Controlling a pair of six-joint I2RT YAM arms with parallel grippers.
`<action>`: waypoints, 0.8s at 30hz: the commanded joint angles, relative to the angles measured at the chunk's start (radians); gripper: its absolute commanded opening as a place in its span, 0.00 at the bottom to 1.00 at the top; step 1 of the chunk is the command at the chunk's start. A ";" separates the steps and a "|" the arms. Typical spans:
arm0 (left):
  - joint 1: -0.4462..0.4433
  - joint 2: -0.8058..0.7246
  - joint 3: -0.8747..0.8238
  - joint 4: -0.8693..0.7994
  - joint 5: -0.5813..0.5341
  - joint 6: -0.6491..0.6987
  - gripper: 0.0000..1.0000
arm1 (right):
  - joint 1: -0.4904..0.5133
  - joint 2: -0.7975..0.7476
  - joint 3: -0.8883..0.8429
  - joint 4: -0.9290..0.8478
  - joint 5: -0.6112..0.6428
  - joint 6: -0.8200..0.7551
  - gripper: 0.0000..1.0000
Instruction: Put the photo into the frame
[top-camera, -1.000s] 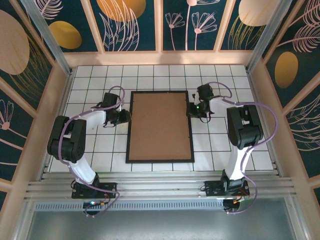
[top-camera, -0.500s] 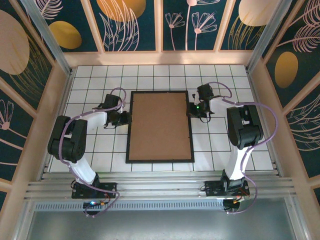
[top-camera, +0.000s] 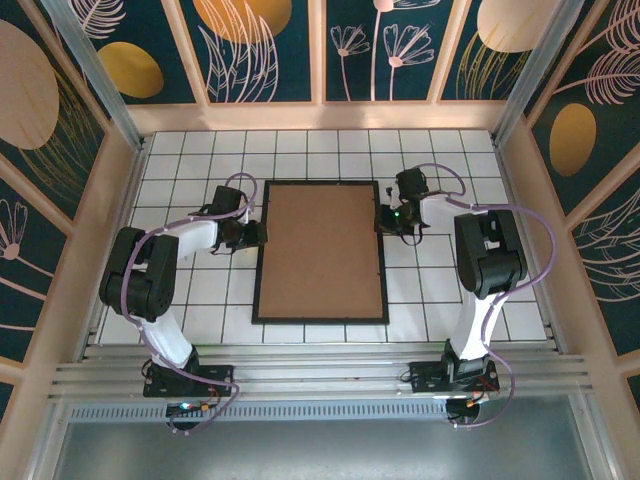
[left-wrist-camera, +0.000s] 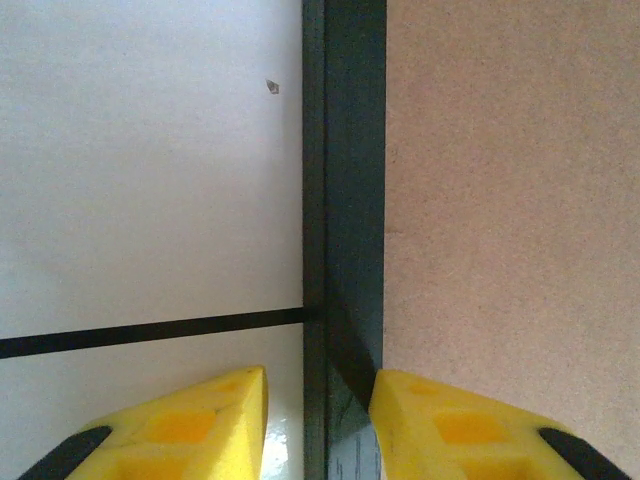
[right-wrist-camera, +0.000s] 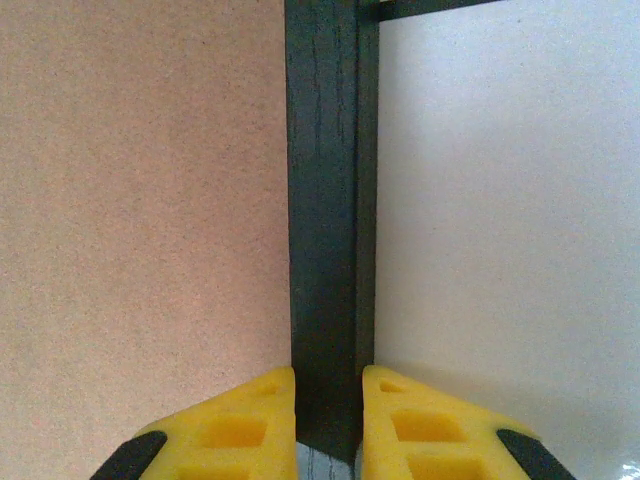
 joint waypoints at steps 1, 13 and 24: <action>-0.038 0.048 0.002 -0.033 0.008 0.028 0.38 | 0.015 0.026 -0.020 -0.015 -0.001 -0.003 0.19; -0.101 0.081 0.052 -0.086 -0.091 0.059 0.46 | 0.029 0.030 -0.019 -0.015 -0.001 0.000 0.18; -0.159 0.130 0.097 -0.134 -0.208 0.069 0.51 | 0.031 0.025 -0.027 -0.015 0.001 0.000 0.18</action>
